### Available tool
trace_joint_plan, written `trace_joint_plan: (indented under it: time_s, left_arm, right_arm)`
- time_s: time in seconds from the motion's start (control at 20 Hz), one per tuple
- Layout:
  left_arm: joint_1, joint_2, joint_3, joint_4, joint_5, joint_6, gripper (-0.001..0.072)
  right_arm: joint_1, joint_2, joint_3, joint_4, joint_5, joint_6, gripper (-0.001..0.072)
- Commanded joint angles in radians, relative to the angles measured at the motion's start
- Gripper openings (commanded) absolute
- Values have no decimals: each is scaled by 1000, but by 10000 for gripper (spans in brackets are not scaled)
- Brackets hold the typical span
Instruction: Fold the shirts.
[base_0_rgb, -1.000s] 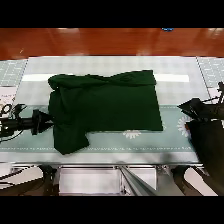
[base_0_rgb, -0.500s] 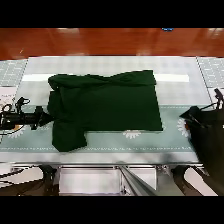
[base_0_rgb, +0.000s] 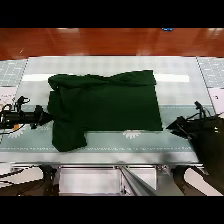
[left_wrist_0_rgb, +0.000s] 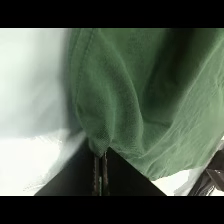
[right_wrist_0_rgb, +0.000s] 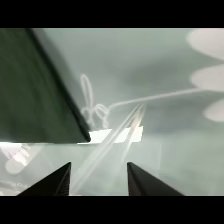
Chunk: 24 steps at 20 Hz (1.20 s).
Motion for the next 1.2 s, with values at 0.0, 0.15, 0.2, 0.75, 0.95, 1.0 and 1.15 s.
trace_joint_plan:
  time_s: [0.0, 0.15, 0.2, 0.75, 0.95, 1.0, 1.15]
  left_arm:
    - [0, -1, 1, 0, 5, 0, 17]
    - [0, -1, 1, 0, 14, 0, 17]
    - [0, -1, 1, 0, 16, 0, 17]
    - [2, 241, 252, -339, -22, -20, 17]
    - [0, 439, 516, -361, 85, -127, 17]
    - [-1, 480, 578, -361, 105, -136, 17]
    - [2, 595, 753, -359, 150, -138, 16]
  right_arm:
    - [86, -103, 6, 133, -74, -31, 405]
    - [191, -193, 66, 178, -132, -32, 405]
    - [225, -216, 87, 200, -150, -31, 405]
    - [344, -148, 671, 62, 10, 14, 24]
    - [334, 25, 1069, -100, -32, 87, 24]
    - [334, 60, 1154, -109, -40, 88, 24]
    - [334, 157, 1320, -114, -36, 87, 24]
